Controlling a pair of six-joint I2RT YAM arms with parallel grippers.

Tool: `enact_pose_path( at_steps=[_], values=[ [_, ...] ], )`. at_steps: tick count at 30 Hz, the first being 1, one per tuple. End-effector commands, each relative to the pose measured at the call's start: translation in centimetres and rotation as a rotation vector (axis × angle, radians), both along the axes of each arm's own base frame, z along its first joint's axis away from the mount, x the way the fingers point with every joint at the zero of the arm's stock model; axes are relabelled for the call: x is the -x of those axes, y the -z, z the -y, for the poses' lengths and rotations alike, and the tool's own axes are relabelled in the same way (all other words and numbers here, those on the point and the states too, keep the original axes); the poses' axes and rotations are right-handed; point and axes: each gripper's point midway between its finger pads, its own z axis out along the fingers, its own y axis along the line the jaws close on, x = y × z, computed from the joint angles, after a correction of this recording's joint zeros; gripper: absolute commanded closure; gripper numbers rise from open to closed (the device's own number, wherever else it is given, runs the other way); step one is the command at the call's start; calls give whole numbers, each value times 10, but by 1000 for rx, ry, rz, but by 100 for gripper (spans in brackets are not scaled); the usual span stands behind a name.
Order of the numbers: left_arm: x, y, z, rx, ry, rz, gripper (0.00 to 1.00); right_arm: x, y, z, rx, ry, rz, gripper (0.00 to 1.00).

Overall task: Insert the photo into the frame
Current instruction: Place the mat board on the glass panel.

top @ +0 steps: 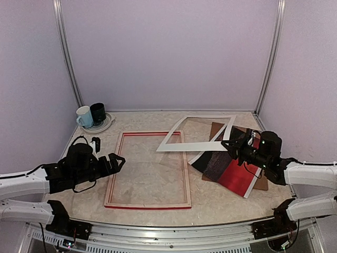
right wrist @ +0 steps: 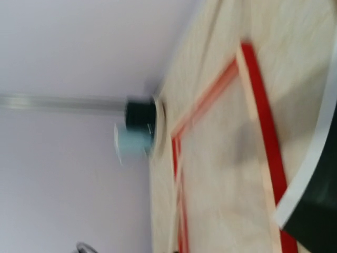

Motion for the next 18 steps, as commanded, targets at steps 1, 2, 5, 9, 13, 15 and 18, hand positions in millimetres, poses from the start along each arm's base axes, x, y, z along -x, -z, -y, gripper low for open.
enact_pose_path(
  at_steps=[1,2,5,9,13,15,18],
  values=[
    [-3,9,-23,-11,-79,-20,1,14,4,-45,45,-217,75,100],
    [-3,10,-27,-11,-90,-22,1,16,9,-52,58,-245,70,100],
    [-5,15,-37,-18,-112,-33,1,21,24,-72,112,-312,55,100],
    [-7,22,-45,-29,-129,-43,1,27,40,-98,176,-402,42,100],
    [-9,30,-48,-28,-134,-59,1,33,53,-114,212,-445,25,100],
    [-10,36,-51,-27,-143,-71,1,38,57,-123,218,-479,21,100],
    [-12,43,-55,-27,-151,-84,1,46,60,-135,227,-521,25,100]
  ],
)
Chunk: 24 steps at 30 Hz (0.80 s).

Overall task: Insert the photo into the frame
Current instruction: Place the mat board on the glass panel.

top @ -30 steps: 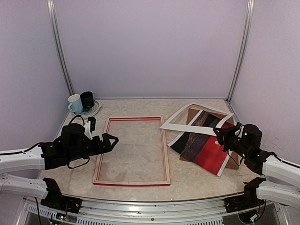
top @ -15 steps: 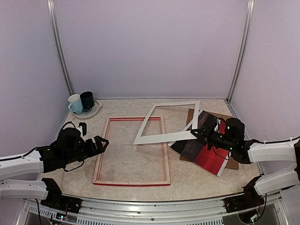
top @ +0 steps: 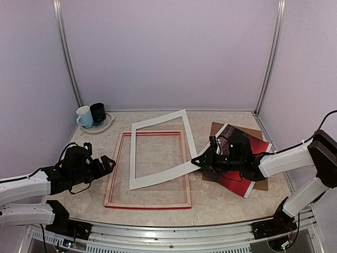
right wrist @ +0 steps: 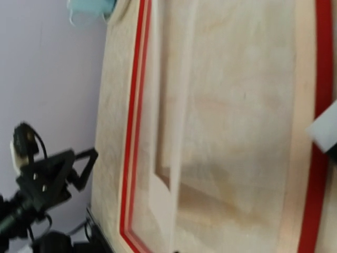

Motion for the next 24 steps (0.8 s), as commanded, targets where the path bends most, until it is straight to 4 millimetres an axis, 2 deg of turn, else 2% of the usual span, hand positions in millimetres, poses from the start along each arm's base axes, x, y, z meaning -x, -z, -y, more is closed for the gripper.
enact_pose_path(
  at_steps=[1,3,9,24],
  values=[
    [-2,12,-4,5,1,-16,1,14,1,-21,20,-87,25,100],
    [-1,20,-8,-1,-5,-36,1,19,3,-25,29,-97,20,100],
    [-5,25,-11,4,-22,-33,1,31,9,-28,56,-89,0,100],
    [0,41,-15,37,-61,-48,1,54,13,-21,88,6,-51,100]
  ],
)
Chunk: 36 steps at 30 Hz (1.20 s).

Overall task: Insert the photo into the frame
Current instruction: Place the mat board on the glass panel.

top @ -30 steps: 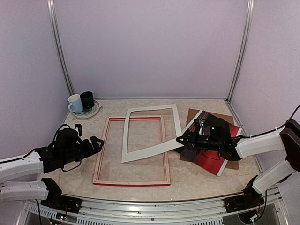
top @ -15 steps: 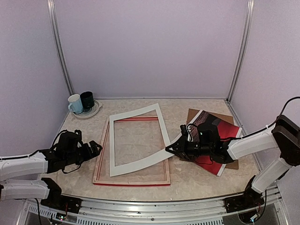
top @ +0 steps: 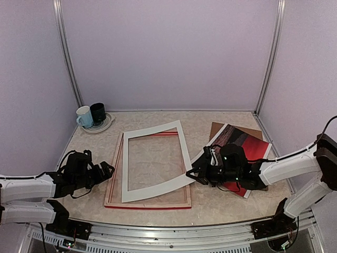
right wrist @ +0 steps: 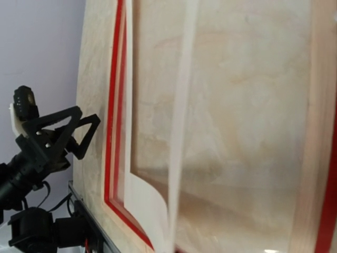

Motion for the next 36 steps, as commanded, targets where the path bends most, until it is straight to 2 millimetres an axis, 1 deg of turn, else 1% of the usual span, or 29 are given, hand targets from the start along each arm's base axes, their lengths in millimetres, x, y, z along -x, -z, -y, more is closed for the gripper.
enact_pose_path(
  at_steps=[1,6,15,22,24,28,32,36],
  values=[
    [-3,0,-1,27,-18,21,1,5,-1,3,15,51,-8,100],
    [-5,1,1,38,-21,23,1,7,-5,-3,21,60,0,100],
    [-8,5,4,40,-21,18,1,17,-19,-26,-18,23,-8,100],
    [-9,9,4,38,-19,10,1,20,-20,-32,-22,27,-19,100],
    [-9,10,4,38,-18,8,1,20,-20,-33,-16,35,-14,100],
    [-9,10,6,43,-15,10,1,21,-12,-38,5,33,-25,100],
    [-9,12,7,48,-12,5,1,23,-6,-47,7,28,-39,100],
    [-8,14,7,46,-8,1,1,24,-6,-58,14,14,-31,99]
  ],
)
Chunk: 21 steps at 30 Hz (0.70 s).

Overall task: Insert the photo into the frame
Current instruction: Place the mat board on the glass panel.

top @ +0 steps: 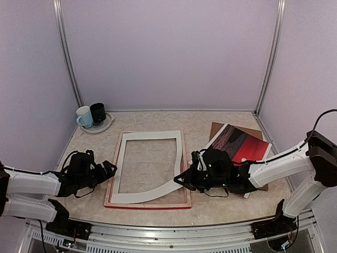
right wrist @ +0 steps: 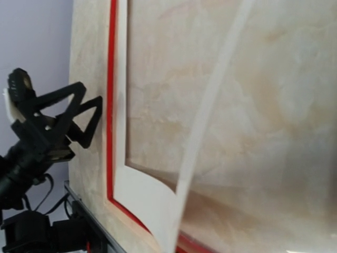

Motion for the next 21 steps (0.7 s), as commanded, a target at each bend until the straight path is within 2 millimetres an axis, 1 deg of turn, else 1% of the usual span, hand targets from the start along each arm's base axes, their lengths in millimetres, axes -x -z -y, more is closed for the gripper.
enact_pose_path(
  at_steps=[1,8,10,12,15,17,21],
  values=[
    [2,5,1,12,7,-9,1,1,-9,-18,-12,-15,18,97],
    [4,6,0,15,5,-10,1,7,-7,-30,0,-48,23,94],
    [4,6,1,16,8,-12,1,8,-5,-32,9,-58,23,92],
    [4,6,1,17,7,-12,1,8,-3,-31,35,-61,25,86],
    [4,6,1,16,9,-11,1,7,3,-27,162,-56,42,71],
    [4,5,1,16,8,-10,1,4,0,-24,249,-37,76,62],
    [3,3,1,18,7,-5,1,3,-2,-18,350,-22,108,52]
  ],
)
